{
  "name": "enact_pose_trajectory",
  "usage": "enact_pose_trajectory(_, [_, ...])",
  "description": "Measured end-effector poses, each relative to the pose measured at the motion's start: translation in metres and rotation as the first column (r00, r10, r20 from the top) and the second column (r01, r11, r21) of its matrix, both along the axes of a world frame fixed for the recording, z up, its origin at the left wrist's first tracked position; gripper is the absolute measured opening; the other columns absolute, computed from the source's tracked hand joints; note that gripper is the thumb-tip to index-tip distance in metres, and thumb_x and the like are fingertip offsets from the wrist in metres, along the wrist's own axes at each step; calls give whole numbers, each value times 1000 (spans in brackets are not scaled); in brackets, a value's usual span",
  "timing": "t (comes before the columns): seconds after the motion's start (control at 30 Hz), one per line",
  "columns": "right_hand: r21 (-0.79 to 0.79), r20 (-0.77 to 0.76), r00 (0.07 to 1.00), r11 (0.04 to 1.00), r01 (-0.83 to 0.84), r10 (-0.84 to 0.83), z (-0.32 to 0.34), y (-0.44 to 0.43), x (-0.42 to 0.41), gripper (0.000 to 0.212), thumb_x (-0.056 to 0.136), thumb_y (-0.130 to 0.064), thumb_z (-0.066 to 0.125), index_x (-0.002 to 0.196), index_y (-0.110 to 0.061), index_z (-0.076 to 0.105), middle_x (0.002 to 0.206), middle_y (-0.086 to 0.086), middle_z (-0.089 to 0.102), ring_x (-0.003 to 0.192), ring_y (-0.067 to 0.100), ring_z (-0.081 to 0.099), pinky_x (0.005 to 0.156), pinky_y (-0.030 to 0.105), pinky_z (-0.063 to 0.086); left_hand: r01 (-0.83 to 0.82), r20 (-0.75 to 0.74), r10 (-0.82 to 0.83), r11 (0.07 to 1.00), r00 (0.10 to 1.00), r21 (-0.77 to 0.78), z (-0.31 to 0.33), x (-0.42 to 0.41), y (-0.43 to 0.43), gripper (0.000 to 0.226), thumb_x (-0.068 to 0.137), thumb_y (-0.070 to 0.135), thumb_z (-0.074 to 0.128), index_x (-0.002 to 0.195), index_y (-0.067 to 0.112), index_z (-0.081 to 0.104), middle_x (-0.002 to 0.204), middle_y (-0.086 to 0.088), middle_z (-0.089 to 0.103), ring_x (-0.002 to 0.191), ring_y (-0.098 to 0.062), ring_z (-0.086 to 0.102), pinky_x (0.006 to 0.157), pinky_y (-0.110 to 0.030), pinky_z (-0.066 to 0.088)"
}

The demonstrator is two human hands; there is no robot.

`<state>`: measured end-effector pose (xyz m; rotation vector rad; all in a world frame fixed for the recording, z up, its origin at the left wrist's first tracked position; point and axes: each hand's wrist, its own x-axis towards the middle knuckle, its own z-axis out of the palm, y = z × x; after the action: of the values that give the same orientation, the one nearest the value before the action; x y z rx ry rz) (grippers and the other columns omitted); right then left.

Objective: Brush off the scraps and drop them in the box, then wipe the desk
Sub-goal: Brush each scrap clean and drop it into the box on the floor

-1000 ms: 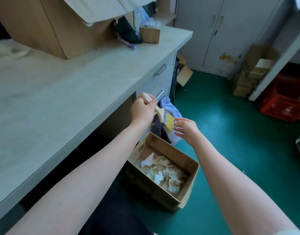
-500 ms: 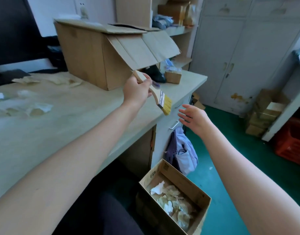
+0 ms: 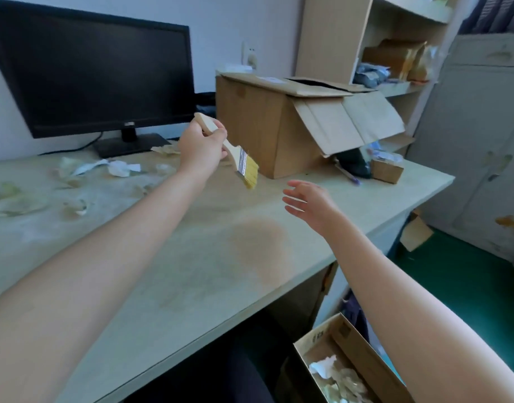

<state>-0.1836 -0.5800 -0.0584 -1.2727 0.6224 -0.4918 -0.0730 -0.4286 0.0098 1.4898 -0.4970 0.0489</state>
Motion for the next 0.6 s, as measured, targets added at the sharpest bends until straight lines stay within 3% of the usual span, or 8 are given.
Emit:
enact_pose_trajectory(0.1, [-33, -34, 997, 997, -63, 62, 4, 18, 30, 30, 93, -6, 43, 119, -5, 58, 92, 7, 59, 86, 22, 58, 81, 31, 47, -82, 1, 82, 997, 997, 9, -1, 18, 26, 23, 89, 12, 53, 71, 26, 51, 77, 7, 53, 85, -14, 61, 69, -21, 57])
enact_pose_trajectory(0.27, [-64, -85, 980, 981, -184, 179, 8, 54, 72, 29, 94, -6, 42, 118, -5, 58, 97, 8, 57, 87, 21, 57, 84, 32, 48, -211, 51, 208, 975, 977, 62, 0, 40, 60, 23, 88, 13, 53, 70, 28, 52, 78, 8, 53, 87, -15, 61, 65, -18, 56])
enact_pose_trajectory(0.37, [-122, -134, 963, 961, -250, 234, 10, 72, 92, 30, 92, -3, 43, 118, -5, 58, 103, 9, 55, 93, 22, 55, 84, 31, 49, -278, 115, 265, 953, 957, 121, 2, 53, 79, 26, 86, 11, 51, 68, 31, 51, 76, 11, 53, 85, -15, 59, 79, -31, 57])
enact_pose_trajectory(0.47, [-162, -164, 952, 945, -284, 257, 10, 83, 109, 30, 93, -4, 44, 119, -6, 58, 99, 7, 54, 93, 21, 54, 83, 30, 49, -328, 198, 293, 927, 935, 181, 3, 63, 93, 23, 86, 10, 50, 71, 28, 52, 79, 7, 56, 95, -23, 62, 90, -42, 53])
enact_pose_trajectory(0.6, [-187, -194, 948, 939, -289, 253, 10, 91, 130, 30, 90, -5, 44, 117, -7, 58, 84, 1, 51, 91, 20, 51, 83, 31, 49, -407, 321, 316, 872, 893, 274, -3, 83, 108, 11, 87, 10, 48, 83, 19, 54, 95, -7, 58, 89, -24, 57, 78, -35, 49])
